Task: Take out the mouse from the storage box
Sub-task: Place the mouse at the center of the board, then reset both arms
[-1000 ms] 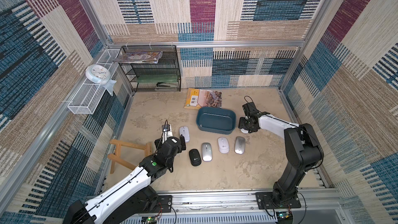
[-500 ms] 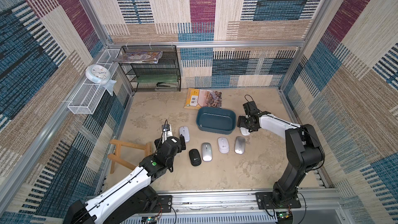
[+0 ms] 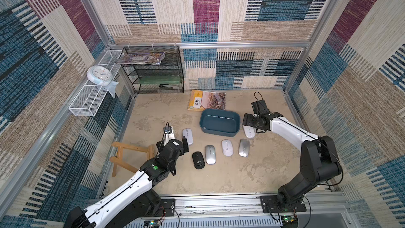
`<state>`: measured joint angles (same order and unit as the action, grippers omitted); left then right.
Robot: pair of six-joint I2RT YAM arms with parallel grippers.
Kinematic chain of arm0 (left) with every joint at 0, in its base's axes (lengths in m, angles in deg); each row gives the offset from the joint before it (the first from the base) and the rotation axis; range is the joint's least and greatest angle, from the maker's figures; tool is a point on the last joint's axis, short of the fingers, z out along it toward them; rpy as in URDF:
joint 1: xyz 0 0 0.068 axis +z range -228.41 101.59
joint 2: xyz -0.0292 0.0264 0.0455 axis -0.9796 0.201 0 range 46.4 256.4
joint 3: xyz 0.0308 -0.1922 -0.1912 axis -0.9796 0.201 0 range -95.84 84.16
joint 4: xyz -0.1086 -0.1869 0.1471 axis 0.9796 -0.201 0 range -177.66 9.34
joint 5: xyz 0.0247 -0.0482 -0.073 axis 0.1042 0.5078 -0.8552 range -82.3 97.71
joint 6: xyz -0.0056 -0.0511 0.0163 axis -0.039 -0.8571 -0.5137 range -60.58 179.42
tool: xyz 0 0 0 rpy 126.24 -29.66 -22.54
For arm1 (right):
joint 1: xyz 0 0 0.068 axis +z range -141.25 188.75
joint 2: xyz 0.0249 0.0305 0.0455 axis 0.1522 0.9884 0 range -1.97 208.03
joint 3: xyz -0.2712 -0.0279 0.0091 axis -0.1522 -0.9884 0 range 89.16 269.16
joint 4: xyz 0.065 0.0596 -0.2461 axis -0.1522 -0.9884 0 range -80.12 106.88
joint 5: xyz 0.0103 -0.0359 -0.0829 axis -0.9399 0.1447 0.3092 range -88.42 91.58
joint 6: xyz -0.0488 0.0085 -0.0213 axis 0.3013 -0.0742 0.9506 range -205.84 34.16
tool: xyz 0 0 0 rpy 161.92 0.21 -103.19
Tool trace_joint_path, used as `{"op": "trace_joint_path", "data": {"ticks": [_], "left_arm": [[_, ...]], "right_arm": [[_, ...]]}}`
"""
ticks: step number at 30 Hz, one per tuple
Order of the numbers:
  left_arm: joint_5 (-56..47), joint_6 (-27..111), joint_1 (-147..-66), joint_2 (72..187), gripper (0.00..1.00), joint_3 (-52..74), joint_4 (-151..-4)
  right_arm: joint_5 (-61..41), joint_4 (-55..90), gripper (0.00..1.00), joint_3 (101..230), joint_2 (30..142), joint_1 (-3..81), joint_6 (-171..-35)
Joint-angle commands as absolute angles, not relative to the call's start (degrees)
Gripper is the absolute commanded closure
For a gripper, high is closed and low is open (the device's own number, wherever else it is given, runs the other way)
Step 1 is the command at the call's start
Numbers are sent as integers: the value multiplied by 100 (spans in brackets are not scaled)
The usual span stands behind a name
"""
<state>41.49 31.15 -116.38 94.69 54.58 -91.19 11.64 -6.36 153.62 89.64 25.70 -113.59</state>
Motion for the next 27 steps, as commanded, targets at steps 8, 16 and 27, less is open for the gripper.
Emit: {"op": "trace_joint_path", "data": {"ticks": [8,16,27], "left_arm": [[4062,3087,-11629,9343,1,5463,-9128],[3602,3030,-11629,8784,1,5608,-9151],[3521,2673,-11636,8364,1,5435,-9253]], "right_arm": [[1218,-808,8,15081,7683,2571,-11276],[1220,-641,7,14573,6666,2571,-10975],[1493,-227,1,13804,5607,2567,-10994]]}}
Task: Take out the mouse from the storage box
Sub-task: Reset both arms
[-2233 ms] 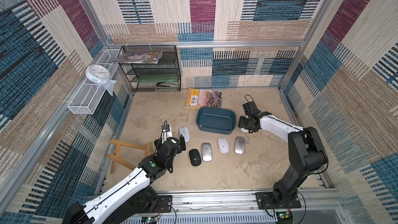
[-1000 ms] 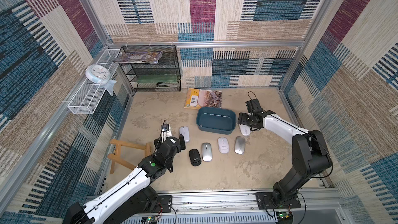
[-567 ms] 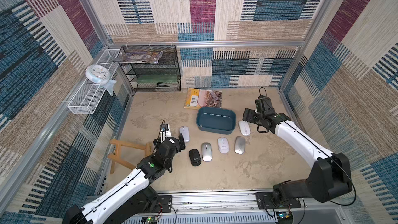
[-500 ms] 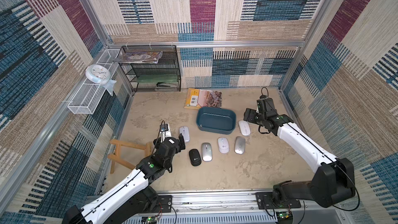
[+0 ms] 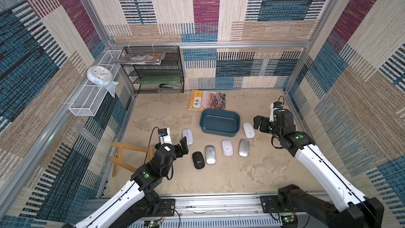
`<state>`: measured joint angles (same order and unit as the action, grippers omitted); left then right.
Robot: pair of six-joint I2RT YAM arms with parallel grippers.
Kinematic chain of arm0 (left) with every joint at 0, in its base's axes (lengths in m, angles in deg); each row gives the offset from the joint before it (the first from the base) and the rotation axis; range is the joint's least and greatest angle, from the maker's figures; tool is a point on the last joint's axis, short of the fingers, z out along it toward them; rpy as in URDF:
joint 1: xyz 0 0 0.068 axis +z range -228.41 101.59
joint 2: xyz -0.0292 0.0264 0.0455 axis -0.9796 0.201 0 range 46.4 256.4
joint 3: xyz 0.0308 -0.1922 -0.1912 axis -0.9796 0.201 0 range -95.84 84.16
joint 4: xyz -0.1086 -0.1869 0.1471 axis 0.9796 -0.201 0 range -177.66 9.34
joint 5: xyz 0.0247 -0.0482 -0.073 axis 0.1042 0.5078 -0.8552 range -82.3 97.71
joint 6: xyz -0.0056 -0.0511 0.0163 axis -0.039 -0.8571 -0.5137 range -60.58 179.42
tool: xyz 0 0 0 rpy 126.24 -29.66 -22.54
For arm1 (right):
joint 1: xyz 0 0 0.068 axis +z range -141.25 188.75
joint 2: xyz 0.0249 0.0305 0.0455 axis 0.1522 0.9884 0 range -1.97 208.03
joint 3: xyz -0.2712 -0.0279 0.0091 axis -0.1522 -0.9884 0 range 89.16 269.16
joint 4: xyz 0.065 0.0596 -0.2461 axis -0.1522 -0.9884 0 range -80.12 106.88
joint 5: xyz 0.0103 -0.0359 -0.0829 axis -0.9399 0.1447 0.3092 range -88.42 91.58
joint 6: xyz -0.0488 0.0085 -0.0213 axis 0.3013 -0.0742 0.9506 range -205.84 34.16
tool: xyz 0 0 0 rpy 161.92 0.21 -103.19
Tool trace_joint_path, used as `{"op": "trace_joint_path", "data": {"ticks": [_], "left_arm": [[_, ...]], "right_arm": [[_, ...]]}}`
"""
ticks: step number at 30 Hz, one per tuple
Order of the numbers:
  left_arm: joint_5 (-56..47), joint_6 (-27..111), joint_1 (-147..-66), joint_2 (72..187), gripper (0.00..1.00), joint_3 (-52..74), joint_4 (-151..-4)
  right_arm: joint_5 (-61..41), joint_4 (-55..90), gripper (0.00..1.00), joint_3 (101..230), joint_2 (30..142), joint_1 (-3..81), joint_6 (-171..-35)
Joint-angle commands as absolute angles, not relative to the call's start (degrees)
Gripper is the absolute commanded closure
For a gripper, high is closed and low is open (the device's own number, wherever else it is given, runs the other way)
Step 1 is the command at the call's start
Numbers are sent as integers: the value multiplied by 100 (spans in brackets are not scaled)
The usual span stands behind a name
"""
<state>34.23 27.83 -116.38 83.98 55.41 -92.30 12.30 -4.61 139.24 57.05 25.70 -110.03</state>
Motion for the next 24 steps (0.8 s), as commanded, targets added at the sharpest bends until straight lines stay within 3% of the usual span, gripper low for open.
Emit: {"op": "trace_joint_path", "data": {"ticks": [1,10,17,24], "left_arm": [[3581,2673,-11629,8357,1,5382,-9238],[4353,3398,-11631,8281,1,5044,-7773],[5273,4027,-11558,9465,1,4048,-7599],[4729,4619,-10928,10368,1,3621,-7476]], "right_arm": [[1665,-221,1,13725,5566,2571,-11021],[2110,301,1,13529,5411,2563,-10793],[2241,1075,1,13645,5392,2563,-10329],[2898,1740,1,13385,5510,2554,-10009]]}}
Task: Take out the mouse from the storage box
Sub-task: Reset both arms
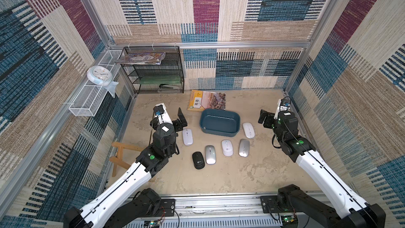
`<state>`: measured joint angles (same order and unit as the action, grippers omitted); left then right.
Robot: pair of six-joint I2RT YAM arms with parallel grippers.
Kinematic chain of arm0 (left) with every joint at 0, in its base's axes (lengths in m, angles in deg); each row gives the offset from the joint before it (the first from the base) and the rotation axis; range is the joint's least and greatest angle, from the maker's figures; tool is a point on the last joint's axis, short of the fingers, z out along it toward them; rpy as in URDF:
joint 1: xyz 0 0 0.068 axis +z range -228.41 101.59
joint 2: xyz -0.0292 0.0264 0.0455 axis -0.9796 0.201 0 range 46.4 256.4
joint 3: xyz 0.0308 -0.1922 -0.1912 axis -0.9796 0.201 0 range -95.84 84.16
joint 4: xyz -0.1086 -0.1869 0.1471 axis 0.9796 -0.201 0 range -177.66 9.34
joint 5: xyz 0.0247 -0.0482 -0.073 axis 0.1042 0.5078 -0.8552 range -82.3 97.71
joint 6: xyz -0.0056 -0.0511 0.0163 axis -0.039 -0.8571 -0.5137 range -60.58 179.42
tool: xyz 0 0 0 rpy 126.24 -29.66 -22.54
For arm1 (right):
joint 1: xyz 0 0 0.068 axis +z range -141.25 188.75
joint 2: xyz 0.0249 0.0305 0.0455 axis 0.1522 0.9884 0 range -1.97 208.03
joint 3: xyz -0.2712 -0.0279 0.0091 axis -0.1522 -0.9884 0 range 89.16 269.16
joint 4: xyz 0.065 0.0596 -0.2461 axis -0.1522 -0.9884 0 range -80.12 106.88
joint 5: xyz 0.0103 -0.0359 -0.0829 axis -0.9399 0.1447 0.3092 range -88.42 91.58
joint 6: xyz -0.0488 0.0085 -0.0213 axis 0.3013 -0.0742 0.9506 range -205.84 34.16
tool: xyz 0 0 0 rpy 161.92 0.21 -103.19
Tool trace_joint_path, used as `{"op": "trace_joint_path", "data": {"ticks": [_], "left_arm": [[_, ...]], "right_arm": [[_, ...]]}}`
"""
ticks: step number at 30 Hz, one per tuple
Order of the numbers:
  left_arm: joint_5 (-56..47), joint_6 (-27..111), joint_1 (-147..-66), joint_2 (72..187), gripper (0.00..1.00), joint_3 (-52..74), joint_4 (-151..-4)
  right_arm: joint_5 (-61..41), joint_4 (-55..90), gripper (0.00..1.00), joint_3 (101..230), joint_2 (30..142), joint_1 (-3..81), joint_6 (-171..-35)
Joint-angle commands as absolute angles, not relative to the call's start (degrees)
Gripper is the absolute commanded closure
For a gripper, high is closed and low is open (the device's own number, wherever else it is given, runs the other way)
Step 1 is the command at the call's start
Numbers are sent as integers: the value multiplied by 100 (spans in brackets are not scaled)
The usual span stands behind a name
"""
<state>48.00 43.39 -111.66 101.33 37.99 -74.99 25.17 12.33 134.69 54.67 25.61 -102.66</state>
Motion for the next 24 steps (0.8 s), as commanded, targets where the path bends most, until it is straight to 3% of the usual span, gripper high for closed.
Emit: {"op": "trace_joint_path", "data": {"ticks": [1,15,24], "left_arm": [[4721,4611,-10795,10489,1,3584,-7536],[5567,4983,-9780,11516,1,5177,-6154],[4435,5586,-8981,12189,1,5622,-5156]], "right_arm": [[2939,1796,1,13357,5528,2551,-9960],[3319,1979,1,13077,5530,2538,-9760],[3381,2381,1,12648,5519,2545,-9599]]}}
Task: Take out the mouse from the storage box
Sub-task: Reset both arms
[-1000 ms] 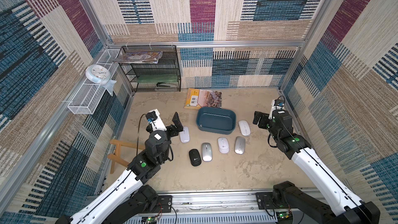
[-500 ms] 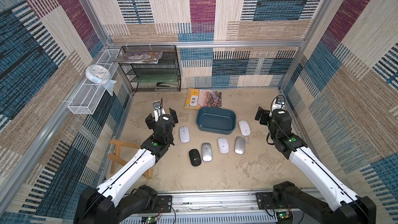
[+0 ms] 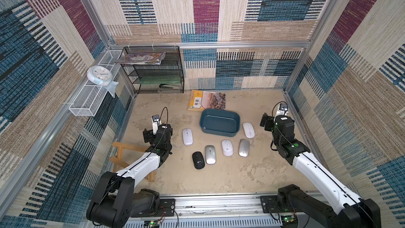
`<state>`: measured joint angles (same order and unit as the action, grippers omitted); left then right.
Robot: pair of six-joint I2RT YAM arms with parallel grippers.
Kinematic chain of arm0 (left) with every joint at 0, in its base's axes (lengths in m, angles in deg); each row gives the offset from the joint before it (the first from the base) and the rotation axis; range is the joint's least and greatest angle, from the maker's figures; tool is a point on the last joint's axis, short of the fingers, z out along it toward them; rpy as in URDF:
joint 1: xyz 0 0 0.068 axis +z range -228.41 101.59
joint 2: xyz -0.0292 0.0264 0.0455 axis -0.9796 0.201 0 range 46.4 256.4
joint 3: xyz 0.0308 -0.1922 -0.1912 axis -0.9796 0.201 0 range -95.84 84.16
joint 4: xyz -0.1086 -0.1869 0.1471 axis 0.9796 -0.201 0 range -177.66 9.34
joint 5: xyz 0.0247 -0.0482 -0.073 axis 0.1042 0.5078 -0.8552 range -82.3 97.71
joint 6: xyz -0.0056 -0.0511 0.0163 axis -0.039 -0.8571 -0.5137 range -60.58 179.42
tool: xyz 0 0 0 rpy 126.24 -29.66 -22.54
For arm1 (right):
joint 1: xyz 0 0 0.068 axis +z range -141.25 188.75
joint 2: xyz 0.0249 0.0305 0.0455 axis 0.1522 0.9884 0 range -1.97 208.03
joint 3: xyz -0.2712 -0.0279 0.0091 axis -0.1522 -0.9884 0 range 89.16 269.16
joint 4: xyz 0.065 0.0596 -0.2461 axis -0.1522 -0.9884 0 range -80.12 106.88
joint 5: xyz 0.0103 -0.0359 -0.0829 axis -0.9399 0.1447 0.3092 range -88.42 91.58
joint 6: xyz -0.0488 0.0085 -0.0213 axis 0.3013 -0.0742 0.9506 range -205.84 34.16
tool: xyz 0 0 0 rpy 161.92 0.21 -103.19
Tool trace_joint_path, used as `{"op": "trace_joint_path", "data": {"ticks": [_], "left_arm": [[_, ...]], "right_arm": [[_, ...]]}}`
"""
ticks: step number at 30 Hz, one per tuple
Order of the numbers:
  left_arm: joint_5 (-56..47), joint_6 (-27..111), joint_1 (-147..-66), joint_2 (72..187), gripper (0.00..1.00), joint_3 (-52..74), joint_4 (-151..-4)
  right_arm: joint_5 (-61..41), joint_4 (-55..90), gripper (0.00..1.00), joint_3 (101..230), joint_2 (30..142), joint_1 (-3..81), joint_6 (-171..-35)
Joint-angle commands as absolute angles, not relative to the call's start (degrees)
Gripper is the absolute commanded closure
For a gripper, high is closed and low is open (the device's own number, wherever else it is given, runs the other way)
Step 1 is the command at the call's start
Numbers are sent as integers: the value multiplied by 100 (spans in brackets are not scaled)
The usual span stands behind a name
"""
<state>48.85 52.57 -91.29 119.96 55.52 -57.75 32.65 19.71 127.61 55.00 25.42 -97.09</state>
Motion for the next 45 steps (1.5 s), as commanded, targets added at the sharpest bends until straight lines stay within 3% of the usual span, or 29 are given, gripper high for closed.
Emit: {"op": "trace_joint_path", "data": {"ticks": [1,5,19,26,34,39,42,45], "left_arm": [[4311,5720,-8930,12299,1,5662,-4978],[3412,6241,-8754,12848,1,5930,-3803],[1556,5894,-7904,13490,1,6217,-2933],[1350,5687,-7709,13436,1,5988,-3480],[1349,5679,-7710,13416,1,5990,-3518],[1349,5678,-7710,13424,1,5982,-3518],[1343,5679,-7713,13420,1,5978,-3522],[1348,5679,-7712,13435,1,5973,-3525]], "right_arm": [[3426,2542,1,12568,5536,2545,-9543],[3657,3187,1,12198,5666,2536,-9445],[3743,7113,1,10496,6879,2344,-8451],[3154,7971,1,10270,7529,2067,-8239],[1637,8286,1,10161,7621,1270,-8426],[726,9843,1,10016,8809,1068,-8308],[830,8731,1,10317,8521,982,-8487],[800,8794,1,10320,8562,936,-8529]]}}
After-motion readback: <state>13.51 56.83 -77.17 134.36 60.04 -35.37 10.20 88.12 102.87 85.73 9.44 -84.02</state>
